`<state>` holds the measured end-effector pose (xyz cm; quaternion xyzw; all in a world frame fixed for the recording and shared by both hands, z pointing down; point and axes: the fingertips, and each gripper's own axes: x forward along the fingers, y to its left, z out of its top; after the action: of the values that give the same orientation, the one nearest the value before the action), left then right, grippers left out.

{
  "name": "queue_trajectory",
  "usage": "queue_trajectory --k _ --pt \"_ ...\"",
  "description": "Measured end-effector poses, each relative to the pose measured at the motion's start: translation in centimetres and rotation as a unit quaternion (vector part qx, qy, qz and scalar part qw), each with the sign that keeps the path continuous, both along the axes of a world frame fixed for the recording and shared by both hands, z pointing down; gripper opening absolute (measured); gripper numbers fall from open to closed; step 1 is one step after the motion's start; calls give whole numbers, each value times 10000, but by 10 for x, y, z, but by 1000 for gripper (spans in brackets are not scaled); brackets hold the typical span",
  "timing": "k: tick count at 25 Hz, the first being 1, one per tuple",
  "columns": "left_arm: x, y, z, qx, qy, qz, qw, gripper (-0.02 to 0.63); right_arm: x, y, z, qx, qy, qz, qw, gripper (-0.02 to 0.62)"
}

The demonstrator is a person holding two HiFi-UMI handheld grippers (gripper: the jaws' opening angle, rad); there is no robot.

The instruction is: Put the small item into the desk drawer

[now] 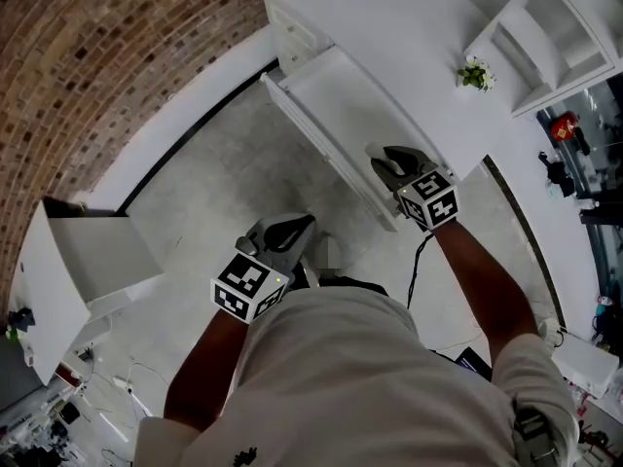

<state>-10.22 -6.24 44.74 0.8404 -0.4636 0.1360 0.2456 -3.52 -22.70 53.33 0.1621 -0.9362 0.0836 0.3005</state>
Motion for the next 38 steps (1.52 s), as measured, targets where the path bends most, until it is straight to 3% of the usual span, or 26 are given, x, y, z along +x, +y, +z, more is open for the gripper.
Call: queue_trajectory --k 8,20,38 --pt "-34 -46 17 -81 112 288 9995 6 -20 -74 61 121 643 384 9971 132" --pt "-101 -116 38 -369 140 886 9953 6 -29 -166 147 -416 1393 1488 9781 133" --pt "-141 -165 80 -933 136 1280 9873 6 -26 -209 262 -1093 2049 2324 9445 133"
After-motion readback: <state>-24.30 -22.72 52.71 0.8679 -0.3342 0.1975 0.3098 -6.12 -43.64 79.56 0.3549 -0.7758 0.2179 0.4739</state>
